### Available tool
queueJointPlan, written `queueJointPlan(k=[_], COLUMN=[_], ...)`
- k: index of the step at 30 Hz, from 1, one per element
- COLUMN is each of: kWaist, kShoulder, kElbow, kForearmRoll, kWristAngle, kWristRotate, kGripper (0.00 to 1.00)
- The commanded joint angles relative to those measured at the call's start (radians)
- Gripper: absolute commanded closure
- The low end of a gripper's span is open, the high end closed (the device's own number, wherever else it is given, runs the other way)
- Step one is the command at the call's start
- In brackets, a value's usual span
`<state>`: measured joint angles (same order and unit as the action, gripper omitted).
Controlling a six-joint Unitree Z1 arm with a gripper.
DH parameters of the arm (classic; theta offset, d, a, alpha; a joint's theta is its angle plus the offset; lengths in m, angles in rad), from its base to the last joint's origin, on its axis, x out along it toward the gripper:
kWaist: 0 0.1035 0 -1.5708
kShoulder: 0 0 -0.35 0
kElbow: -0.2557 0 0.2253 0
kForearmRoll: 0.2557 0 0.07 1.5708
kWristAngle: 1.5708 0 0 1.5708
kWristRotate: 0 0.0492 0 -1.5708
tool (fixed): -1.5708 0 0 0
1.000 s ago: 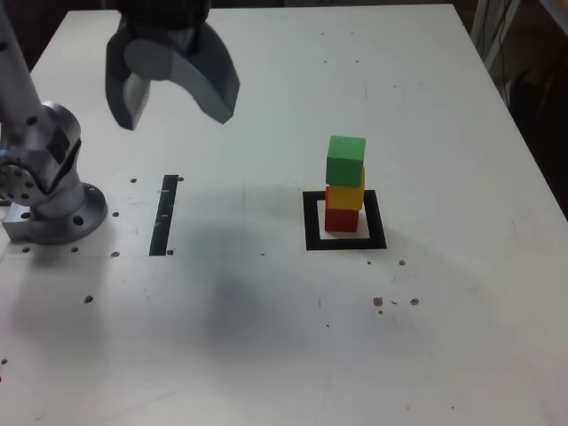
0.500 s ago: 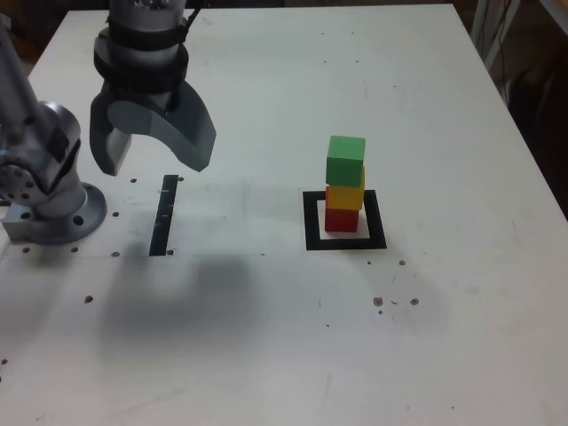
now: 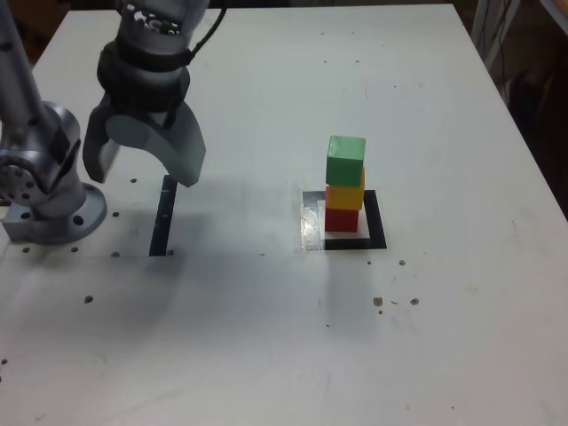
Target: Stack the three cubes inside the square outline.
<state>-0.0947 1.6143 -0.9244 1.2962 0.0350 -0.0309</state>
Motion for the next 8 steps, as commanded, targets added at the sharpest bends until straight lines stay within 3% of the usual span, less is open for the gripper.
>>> queueJointPlan(k=[1,8], kWaist=[-0.002,-0.002], kShoulder=[0.02,0.033], kElbow=[0.0,-0.004], kForearmRoll=[-0.008,-0.011], kWristAngle=[-0.002,-0.007], kWristRotate=[0.001,-0.003], kGripper=[0.01,0.01])
